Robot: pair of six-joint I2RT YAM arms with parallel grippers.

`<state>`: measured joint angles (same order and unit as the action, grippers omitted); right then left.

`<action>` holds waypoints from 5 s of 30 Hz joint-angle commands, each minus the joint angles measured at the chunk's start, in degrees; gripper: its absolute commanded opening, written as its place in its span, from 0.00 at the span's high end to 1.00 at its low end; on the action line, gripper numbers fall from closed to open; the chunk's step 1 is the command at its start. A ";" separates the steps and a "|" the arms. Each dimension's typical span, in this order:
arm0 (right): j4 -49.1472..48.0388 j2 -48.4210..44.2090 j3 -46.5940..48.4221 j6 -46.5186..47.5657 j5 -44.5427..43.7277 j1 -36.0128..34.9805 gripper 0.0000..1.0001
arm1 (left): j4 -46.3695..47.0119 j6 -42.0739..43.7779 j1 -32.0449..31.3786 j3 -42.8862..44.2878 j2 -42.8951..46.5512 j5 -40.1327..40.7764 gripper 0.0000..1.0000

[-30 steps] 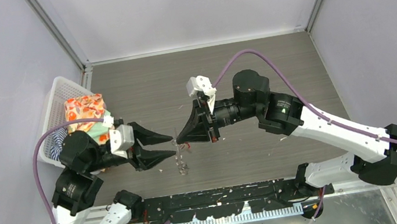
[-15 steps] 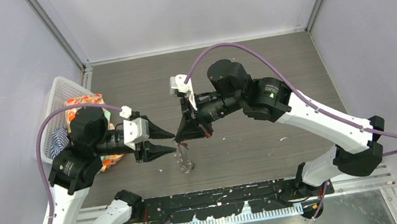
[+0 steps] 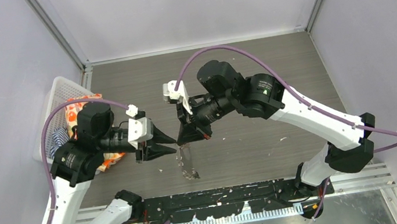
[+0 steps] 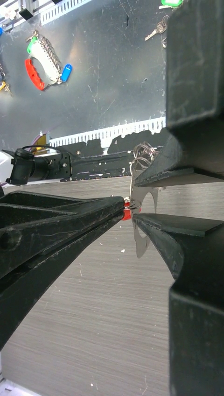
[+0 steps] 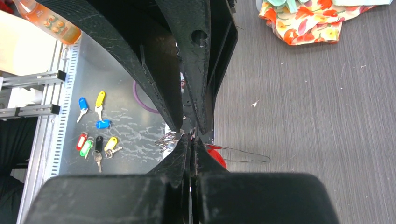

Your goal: Put the keys on the keyring

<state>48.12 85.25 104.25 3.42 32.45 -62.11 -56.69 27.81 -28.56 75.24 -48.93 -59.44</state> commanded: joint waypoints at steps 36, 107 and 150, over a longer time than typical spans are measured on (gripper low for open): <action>-28.88 -18.26 -22.96 -15.24 -0.77 4.12 0.52 | 27.15 -21.25 -0.14 -5.94 6.07 -1.39 1.00; -31.87 -15.16 -17.95 -10.32 10.17 5.37 0.52 | 37.25 -29.32 -0.13 -8.01 8.06 -2.78 1.00; -13.01 -10.48 -10.58 -5.80 4.62 5.41 0.99 | 14.81 -9.21 -0.16 -3.40 5.28 1.25 0.52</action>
<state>25.12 72.64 86.21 -7.05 39.09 -56.86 -31.00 8.08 -28.67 67.61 -41.82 -59.24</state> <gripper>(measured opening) 0.029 0.441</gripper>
